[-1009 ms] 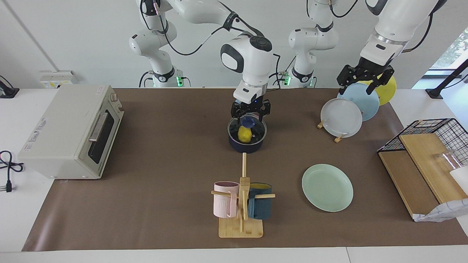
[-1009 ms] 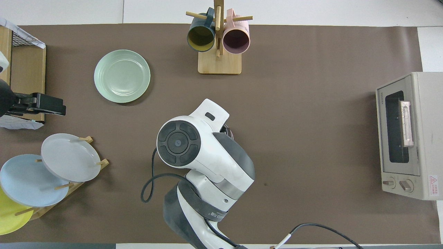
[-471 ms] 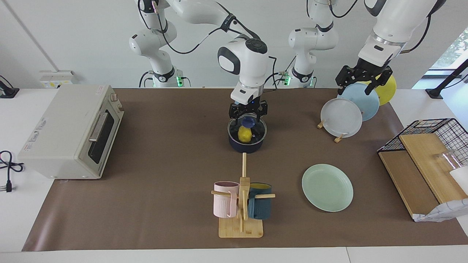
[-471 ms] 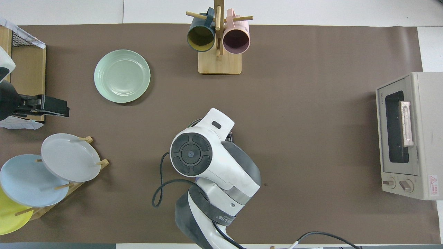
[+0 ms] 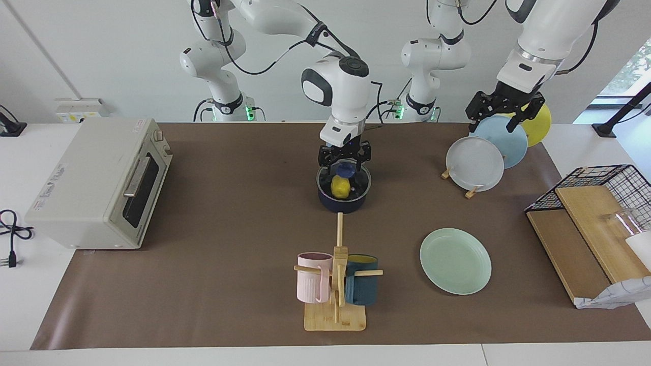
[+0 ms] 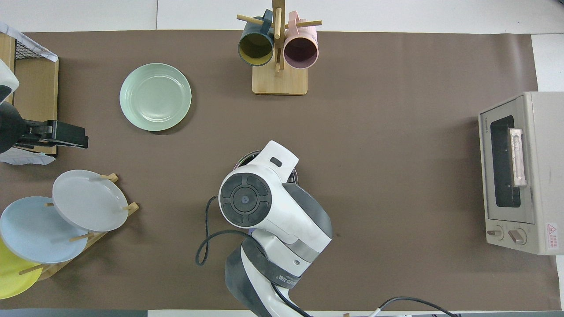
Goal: Transfer potato from pot to plate
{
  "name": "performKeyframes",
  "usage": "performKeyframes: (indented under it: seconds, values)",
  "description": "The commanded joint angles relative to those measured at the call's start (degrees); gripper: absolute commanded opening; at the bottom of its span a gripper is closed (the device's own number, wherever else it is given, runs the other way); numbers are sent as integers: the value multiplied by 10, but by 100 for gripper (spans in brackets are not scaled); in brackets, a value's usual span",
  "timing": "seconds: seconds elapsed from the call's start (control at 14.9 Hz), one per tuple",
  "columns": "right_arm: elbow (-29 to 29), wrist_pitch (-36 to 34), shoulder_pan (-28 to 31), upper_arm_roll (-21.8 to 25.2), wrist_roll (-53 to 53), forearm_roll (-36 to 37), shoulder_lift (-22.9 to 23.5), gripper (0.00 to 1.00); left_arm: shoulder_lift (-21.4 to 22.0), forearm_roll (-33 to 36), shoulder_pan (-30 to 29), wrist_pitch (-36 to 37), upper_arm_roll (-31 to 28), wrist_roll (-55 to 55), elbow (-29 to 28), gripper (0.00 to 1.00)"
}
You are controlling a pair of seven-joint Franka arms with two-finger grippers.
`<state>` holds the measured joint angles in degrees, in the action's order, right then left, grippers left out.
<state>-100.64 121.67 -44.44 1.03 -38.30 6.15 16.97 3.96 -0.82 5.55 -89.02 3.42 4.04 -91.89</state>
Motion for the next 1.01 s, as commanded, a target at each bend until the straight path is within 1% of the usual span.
performKeyframes:
  seconds: [0.0, 0.27, 0.47, 0.67, 0.94]
  values:
    - [-21, 13, 1, -1, -6, 1, -16, 79, 18, -6, 3, -15, -3, -4, -22, 100]
    - [-20, 13, 1, -1, -6, 1, -16, 65, 21, -6, 3, -14, -3, -4, -31, 100]
    - [-19, 12, 0, -1, -6, 1, -15, 62, 22, -6, 4, -14, -3, -2, -33, 100]
    - [-7, 1, -1, -1, -7, 1, -16, 62, 25, -6, 12, -15, -3, 3, -39, 100]
    - [46, -55, -3, -1, -6, 2, -18, 62, 25, -6, 12, -15, -3, 4, -39, 100]
